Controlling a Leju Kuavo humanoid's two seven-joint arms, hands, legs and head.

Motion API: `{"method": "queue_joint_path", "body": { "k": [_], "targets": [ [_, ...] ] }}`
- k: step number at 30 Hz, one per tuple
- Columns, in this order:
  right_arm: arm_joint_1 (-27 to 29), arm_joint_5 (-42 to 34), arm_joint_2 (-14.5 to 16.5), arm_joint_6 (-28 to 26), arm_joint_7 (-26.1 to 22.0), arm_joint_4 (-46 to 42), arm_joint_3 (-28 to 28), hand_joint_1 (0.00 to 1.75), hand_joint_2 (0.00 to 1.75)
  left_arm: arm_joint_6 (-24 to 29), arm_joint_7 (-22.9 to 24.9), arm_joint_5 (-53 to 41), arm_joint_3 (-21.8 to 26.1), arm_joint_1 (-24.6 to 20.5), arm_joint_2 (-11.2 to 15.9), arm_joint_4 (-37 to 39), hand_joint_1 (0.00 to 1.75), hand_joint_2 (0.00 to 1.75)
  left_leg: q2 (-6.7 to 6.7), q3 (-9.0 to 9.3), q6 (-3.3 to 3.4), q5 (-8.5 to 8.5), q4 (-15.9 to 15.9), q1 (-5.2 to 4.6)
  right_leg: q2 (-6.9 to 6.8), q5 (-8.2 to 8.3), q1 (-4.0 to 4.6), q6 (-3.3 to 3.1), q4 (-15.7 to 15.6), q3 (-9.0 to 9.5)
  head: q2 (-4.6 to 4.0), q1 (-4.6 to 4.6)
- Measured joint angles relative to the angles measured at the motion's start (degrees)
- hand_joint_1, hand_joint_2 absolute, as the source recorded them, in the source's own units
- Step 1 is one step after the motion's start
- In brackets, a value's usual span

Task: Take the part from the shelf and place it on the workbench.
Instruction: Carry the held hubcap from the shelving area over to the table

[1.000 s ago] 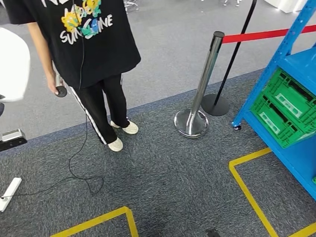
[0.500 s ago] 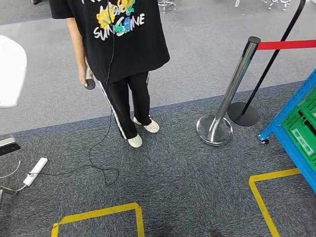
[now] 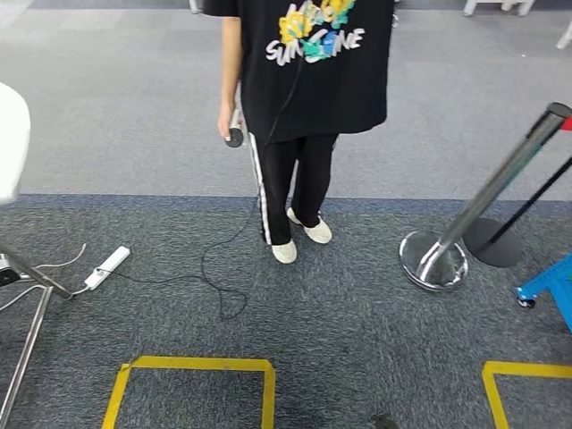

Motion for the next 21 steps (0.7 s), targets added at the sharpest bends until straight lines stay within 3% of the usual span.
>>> {"method": "queue_joint_path", "body": {
  "k": [1, 2, 3, 4, 5, 6, 8, 10, 12, 13, 15, 17, 18, 19, 20, 21],
  "targets": [
    [0.02, 0.05, 0.02, 0.01, -0.01, 0.01, 0.04, 0.0, 0.0, -0.05, -0.1, -0.11, 0.08, 0.02, -0.09, -0.12, 1.75, 1.75, -0.66, -0.01, 0.22, 0.0, 0.01, 0.01, 1.85, -1.63, -0.05, 0.09, 3.72, -1.77, 0.0, 0.16],
    [0.11, 0.1, 0.03, 0.01, -0.01, 0.01, 0.07, 0.0, 0.0, -0.1, -0.19, -0.22, 0.07, 0.15, -0.21, -0.18, 1.75, 1.75, -1.38, -0.02, 0.38, 0.01, 0.02, -0.01, 2.81, -3.11, -0.06, 0.09, 7.69, -3.88, 0.0, 0.21],
    [0.24, 0.16, 0.05, 0.02, -0.01, 0.02, 0.09, 0.0, 0.0, -0.15, -0.27, -0.31, 0.06, 0.31, -0.28, -0.22, 1.75, 1.75, -2.22, -0.03, 0.42, 0.01, 0.04, -0.05, 3.2, -3.83, -0.03, 0.04, 10.63, -5.65, 0.0, 0.21],
    [0.36, 0.22, 0.06, 0.02, -0.03, 0.02, 0.12, 0.0, 0.0, -0.2, -0.33, -0.33, 0.04, 0.45, -0.31, -0.25, 1.75, 1.75, -3.07, -0.03, 0.44, 0.0, 0.06, -0.08, 3.37, -3.54, 0.02, -0.06, 11.74, -6.63, 0.0, 0.22],
    [0.43, 0.27, 0.06, 0.02, -0.04, 0.02, 0.15, 0.0, 0.0, -0.24, -0.37, -0.33, 0.03, 0.54, -0.31, -0.31, 1.75, 1.75, -3.96, -0.02, 0.44, 0.0, 0.07, -0.09, 3.56, -2.1, 0.06, -0.24, 10.59, -6.54, 0.0, 0.21],
    [0.44, 0.3, 0.06, 0.01, -0.07, 0.02, 0.18, 0.0, 0.0, -0.27, -0.4, -0.33, 0.02, 0.56, -0.3, -0.4, 1.75, 1.75, -4.81, 0.01, 0.42, 0.01, 0.09, -0.06, 4.1, 0.11, 0.07, -0.47, 7.44, -5.42, 0.0, 0.22],
    [0.41, 0.34, 0.05, 0.0, -0.15, 0.02, 0.22, 0.0, 0.0, -0.35, -0.4, -0.34, 0.01, 0.51, -0.32, -0.61, 1.75, 1.75, -6.33, -0.1, 0.22, 0.01, 0.19, 0.04, 7.12, 3.92, -0.19, -0.94, -0.43, -2.07, 0.0, 0.19],
    [0.41, 0.36, 0.05, 0.01, -0.21, 0.02, 0.25, 0.0, 0.0, -0.56, -0.4, -0.4, -0.04, 0.47, -0.38, -0.72, 1.75, 1.75, -7.78, -0.49, -0.41, 0.21, 0.22, 0.34, 9.21, 4.93, -0.3, -1.03, -4.3, -0.16, 0.0, 0.16],
    [0.36, 0.36, 0.06, 0.04, -0.22, 0.02, 0.26, 0.0, 0.0, -0.84, -0.45, -0.49, -0.1, 0.61, -0.29, -0.76, 1.75, 1.75, -9.31, -0.87, -1.28, 0.6, -0.01, 0.75, 8.21, 4.95, -0.11, -1.22, -4.84, 0.23, 0.0, 0.17],
    [0.28, 0.36, 0.08, 0.06, -0.22, 0.02, 0.27, 0.0, 0.0, -0.96, -0.49, -0.57, -0.11, 0.69, -0.2, -0.8, 1.75, 1.75, -9.03, -1.08, -1.6, 0.53, 0.08, 0.79, 7.44, 5.11, -0.09, -1.49, -5.11, 0.38, 0.0, 0.14],
    [0.12, 0.37, 0.11, 0.1, -0.2, 0.02, 0.28, 0.0, 0.0, -1.18, -0.55, -0.74, -0.22, 0.39, -0.15, -0.89, 1.75, 1.75, -5.85, -2.6, -2.04, -1.34, 2.91, 0.53, 5.81, 5.44, -0.22, -1.96, -5.87, 0.73, 0.0, -0.05],
    [0.14, 0.39, 0.13, 0.15, -0.12, 0.02, 0.28, 0.0, 0.0, -1.45, -0.56, -0.91, -0.43, 0.03, -0.38, -0.96, 1.75, 1.75, -2.17, -6.07, -2.43, -4.92, 10.05, 0.43, 4.04, 5.41, -0.17, -2.2, -6.13, 0.92, 0.0, -0.22],
    [0.22, 0.39, 0.13, 0.2, -0.07, 0.02, 0.28, 0.0, 0.0, -1.6, -0.56, -0.96, -0.53, 0.03, -0.51, -0.98, 1.75, 1.75, -1.54, -7.77, -2.65, -6.16, 13.46, 0.57, 3.12, 5.33, -0.15, -2.23, -6.14, 0.94, 0.0, -0.21],
    [0.27, 0.41, 0.13, 0.25, -0.03, 0.02, 0.28, 0.0, 0.0, -1.73, -0.56, -0.99, -0.6, 0.1, -0.6, -0.98, 1.75, 1.75, -1.3, -8.7, -2.86, -6.38, 15.32, 0.75, 2.22, 5.22, -0.17, -2.22, -6.13, 0.96, 0.0, -0.24],
    [0.29, 0.43, 0.13, 0.33, -0.02, 0.02, 0.28, 0.0, 0.0, -1.83, -0.56, -1.02, -0.64, 0.11, -0.65, -0.98, 1.75, 1.75, -1.15, -8.53, -3.06, -5.52, 14.97, 0.94, 1.37, 5.11, -0.2, -2.13, -6.12, 1.01, 0.0, -0.22],
    [0.27, 0.45, 0.15, 0.42, -0.01, 0.02, 0.28, 0.0, 0.0, -1.86, -0.56, -1.03, -0.66, 0.05, -0.64, -0.98, 1.75, 1.75, -0.71, -7.13, -3.26, -3.77, 12.36, 1.1, 0.55, 4.97, -0.25, -1.95, -6.09, 1.13, 0.0, -0.21]
  ]
}}
